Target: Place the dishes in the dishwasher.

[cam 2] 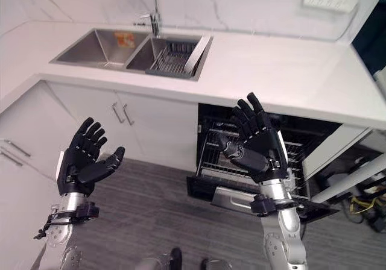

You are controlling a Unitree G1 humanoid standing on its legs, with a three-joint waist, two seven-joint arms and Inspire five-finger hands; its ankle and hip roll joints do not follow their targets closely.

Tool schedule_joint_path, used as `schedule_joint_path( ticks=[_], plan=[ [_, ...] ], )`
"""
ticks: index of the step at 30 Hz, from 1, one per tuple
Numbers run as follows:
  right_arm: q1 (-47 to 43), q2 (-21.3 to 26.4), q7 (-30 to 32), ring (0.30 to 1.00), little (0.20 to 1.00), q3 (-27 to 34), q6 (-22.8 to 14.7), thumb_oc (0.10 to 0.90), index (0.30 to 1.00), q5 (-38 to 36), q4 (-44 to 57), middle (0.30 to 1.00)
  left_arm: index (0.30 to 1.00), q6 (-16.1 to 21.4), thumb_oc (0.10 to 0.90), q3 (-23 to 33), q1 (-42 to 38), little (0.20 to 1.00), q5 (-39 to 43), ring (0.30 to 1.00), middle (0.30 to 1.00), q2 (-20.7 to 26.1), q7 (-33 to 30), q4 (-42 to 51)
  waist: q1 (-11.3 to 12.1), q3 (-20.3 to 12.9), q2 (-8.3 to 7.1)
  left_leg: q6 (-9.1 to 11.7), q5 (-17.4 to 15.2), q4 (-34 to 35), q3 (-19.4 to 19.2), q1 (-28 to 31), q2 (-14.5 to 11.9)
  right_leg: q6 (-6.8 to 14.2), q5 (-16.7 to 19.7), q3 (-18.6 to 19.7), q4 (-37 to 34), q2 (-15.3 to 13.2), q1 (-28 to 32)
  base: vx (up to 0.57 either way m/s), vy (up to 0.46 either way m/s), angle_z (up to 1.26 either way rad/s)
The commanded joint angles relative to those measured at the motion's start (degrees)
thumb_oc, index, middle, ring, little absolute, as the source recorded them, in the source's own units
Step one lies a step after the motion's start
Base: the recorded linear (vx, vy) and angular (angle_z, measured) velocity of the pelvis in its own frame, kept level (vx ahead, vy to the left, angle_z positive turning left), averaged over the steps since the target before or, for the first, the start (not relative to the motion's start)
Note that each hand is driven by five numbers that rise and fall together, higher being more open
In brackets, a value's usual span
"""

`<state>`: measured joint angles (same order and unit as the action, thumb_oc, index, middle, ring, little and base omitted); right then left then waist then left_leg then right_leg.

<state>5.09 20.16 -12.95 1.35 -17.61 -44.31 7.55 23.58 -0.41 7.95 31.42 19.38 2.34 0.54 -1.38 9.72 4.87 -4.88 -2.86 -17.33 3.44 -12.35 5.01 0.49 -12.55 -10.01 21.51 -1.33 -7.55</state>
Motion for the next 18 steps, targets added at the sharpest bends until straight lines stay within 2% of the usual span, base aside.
schedule_joint_path(
  ticks=[1, 3, 5, 7, 9, 10, 12, 15, 16, 18],
  plan=[
    [-5.68, 1.97, -5.8, 0.9, 0.9, 4.14, -8.96, 0.8, 0.9, -4.23, 4.6, 0.9, 0.9, 8.15, 0.8, 3.05, -4.74, 0.9, 1.34, 0.9, 0.9, 2.47, 4.18, 7.13, -0.38, 0.68, -0.92, 1.95, -10.08, 0.14, -2.54, 7.24, 1.44, 1.66, -0.43, -0.44, -4.32, 1.33, 3.62, 0.03, 0.014, 0.16],
    [-5.94, 2.44, -7.11, 0.9, 0.9, 4.17, -9.1, 0.8, 0.9, -4.54, 4.07, 0.9, 0.9, 7.88, 0.8, 3.13, -3.44, 0.9, -0.23, 0.9, 0.9, 2.58, 4.65, 8.45, -0.12, 1.86, -2.15, 2.96, -8.33, 0.14, -2.99, 8.47, 2.18, 1.22, -0.23, 2.06, -4.32, 0.13, 4.07, 0.05, 0.028, -0.17],
    [-6.1, 2.42, -7.91, 0.9, 0.9, 4.13, -8.32, 0.8, 0.9, -5.95, 3.86, 0.9, 0.9, 7.05, 0.8, 3.0, -3.85, 0.9, 0.03, 0.9, 0.9, 2.69, 5.82, 8.46, -0.47, 2.42, -2.7, 3.88, -5.88, 0.14, -4.99, 8.34, 0.03, 1.01, 0.07, 2.02, -4.32, -0.48, 4.58, 0.03, 0.098, -0.16],
    [-6.18, 1.46, -9.43, 0.9, 0.9, 3.6, -8.0, 0.8, 0.9, -4.85, 4.11, 0.9, 0.9, 7.13, 0.8, 3.45, -4.56, 0.9, 0.52, 0.9, 0.9, 3.24, 5.91, 8.14, -1.07, 2.38, -2.17, 4.87, -4.88, 0.14, -5.71, 6.65, -3.86, 0.95, -0.2, 1.88, -4.32, -0.21, 4.8, 0.07, 0.215, -0.03],
    [-6.24, 1.05, -9.02, 0.9, 0.9, 3.22, -7.17, 0.8, 0.9, -2.86, 4.68, 0.9, 0.9, 7.79, 0.8, 3.76, -4.78, 0.9, 1.01, 0.9, 0.9, 3.46, 5.97, 7.88, -1.44, 2.13, -1.59, 5.67, -4.74, 0.14, -4.55, 5.66, -6.37, 0.95, -0.77, 2.33, -4.32, 0.05, 4.98, 0.14, 0.324, 0.13],
    [-6.48, 1.12, -8.56, 0.9, 0.9, 3.24, -6.47, 0.8, 0.9, -2.47, 5.3, 0.9, 0.9, 7.22, 0.8, 4.33, -4.82, 0.9, 1.24, 0.9, 0.9, 3.81, 8.03, 8.42, -1.88, 1.89, -0.85, 7.7, -1.91, 0.14, -2.2, 3.8, -10.24, 0.81, -1.83, 3.79, -4.32, 0.44, 5.5, 0.2, 0.417, 0.09],
    [-6.78, 1.58, -7.98, 0.9, 0.9, 3.99, -5.9, 0.8, 0.9, -2.1, 6.11, 0.9, 0.9, 6.85, 0.8, 4.07, -5.45, 0.9, -0.23, 0.9, 0.9, 4.15, 9.25, 8.94, -2.74, 1.9, -0.25, 9.14, 0.17, 0.14, -0.62, 2.34, -13.74, 1.01, -2.64, 5.11, -4.32, 0.12, 6.37, 0.24, 0.487, -0.07],
    [-6.24, 2.14, -6.4, 0.9, 0.9, 5.52, -5.94, 0.8, 0.9, -1.39, 7.1, 0.9, 0.9, 6.59, 0.8, 3.49, -6.92, 0.9, -0.51, 0.9, 0.9, 4.32, 11.91, 8.9, -4.18, 1.78, 0.32, 9.74, -0.75, 0.14, -2.51, 1.51, -15.56, 2.0, -2.87, 5.08, -4.32, -1.52, 7.38, 0.19, 0.406, -0.37],
    [-5.9, 2.66, -5.6, 0.9, 0.9, 6.28, -6.46, 0.8, 0.9, -1.12, 7.29, 0.9, 0.9, 6.73, 0.8, 2.95, -7.83, 0.9, -0.41, 0.9, 0.9, 4.36, 13.15, 8.52, -4.83, 1.52, 0.52, 9.66, -2.75, 0.14, -3.81, 1.81, -15.73, 2.85, -2.73, 4.89, -4.32, -2.62, 7.58, 0.21, 0.471, -0.01],
    [-4.71, 2.38, -3.43, 0.9, 0.9, 7.51, -8.22, 0.8, 0.9, -0.57, 7.14, 0.9, 0.9, 5.43, 0.8, 1.57, -9.61, 0.9, -1.39, 0.9, 0.9, 4.79, 15.22, 7.87, -5.83, 0.67, 0.99, 9.34, -5.92, 0.14, -4.73, 2.86, -14.36, 4.6, -1.93, 5.1, -4.32, -4.83, 7.22, 0.26, 0.533, 0.2]
  ],
)
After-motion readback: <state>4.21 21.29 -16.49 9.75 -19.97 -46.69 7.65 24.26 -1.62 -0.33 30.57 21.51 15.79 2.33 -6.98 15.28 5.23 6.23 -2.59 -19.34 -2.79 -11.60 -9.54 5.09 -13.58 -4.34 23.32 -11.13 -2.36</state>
